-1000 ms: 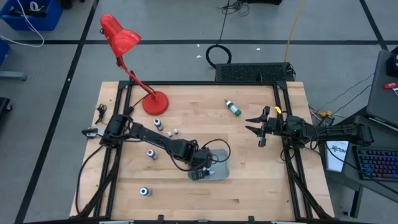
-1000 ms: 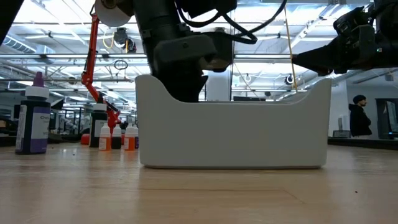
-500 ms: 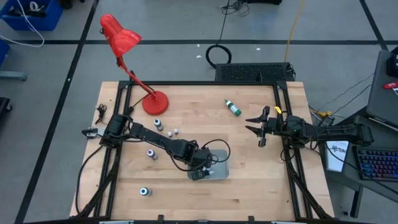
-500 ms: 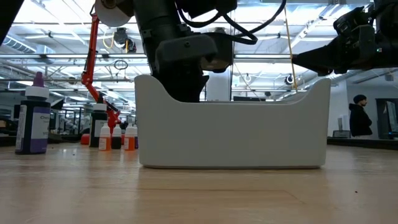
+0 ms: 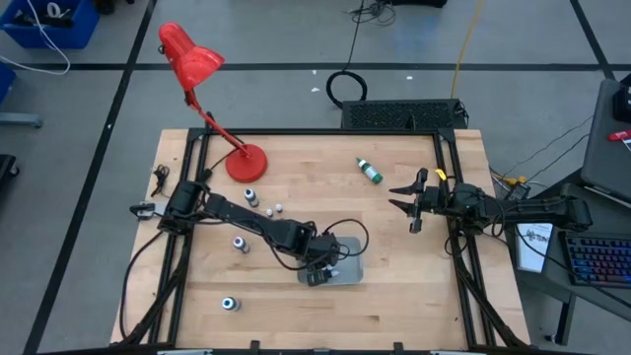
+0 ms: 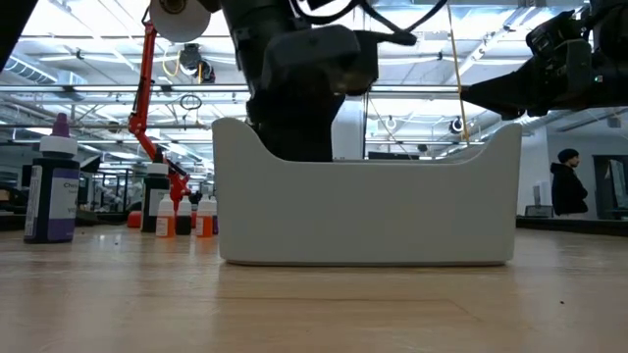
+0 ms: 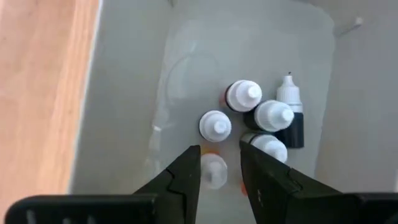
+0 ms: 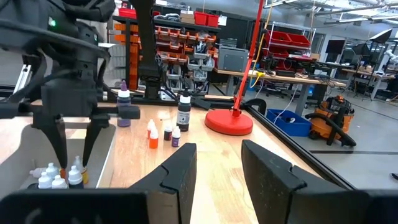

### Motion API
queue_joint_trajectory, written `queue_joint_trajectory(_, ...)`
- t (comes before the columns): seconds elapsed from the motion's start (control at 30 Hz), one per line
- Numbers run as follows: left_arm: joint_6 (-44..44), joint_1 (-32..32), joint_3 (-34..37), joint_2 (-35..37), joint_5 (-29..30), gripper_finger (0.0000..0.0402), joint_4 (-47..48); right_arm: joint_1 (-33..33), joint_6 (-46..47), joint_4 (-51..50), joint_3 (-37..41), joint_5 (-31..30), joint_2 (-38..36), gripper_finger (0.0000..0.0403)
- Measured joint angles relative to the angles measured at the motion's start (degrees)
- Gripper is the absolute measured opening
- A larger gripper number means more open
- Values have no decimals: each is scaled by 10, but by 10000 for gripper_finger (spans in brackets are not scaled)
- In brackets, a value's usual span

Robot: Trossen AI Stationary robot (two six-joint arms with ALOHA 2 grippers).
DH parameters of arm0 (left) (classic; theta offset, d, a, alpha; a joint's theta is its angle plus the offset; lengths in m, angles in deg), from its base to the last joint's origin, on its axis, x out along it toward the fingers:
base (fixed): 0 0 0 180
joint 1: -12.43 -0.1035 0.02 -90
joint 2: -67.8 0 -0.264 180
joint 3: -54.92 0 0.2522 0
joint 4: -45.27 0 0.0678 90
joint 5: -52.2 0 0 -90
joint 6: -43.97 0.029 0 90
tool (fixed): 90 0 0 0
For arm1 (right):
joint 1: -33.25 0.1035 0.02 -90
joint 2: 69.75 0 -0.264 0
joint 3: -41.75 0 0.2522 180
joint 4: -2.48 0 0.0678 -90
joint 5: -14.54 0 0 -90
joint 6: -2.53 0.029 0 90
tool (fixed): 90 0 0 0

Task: Pick & Place food coloring
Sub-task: Put the small orange food coloring bottle into the gray bin

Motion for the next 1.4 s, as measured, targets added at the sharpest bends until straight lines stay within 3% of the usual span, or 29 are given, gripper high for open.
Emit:
queue_joint_trajectory(0.5, -10, 3, -78, 0, 30, 122, 197, 0, 0, 0, 0, 0, 0, 116)
queue_joint_trajectory(0.73, -65, -4, -123, 0, 82, 187, 340, 0, 0, 0, 0, 0, 0, 116)
queue_joint_trajectory(0.93, -67, -9, -159, 0, 80, 241, 384, 0, 0, 0, 0, 0, 0, 116)
queue_joint_trajectory(1.1, -45, -10, -185, 4, 87, 254, 407, 0, 0, 0, 0, 0, 0, 116)
queue_joint_trajectory(1.27, -48, -19, -164, 49, 117, 255, 417, 0, 0, 0, 0, 0, 0, 116)
queue_joint_trajectory(1.4, -61, -35, -94, 102, 136, 255, 386, 0, 0, 0, 0, 0, 0, 116)
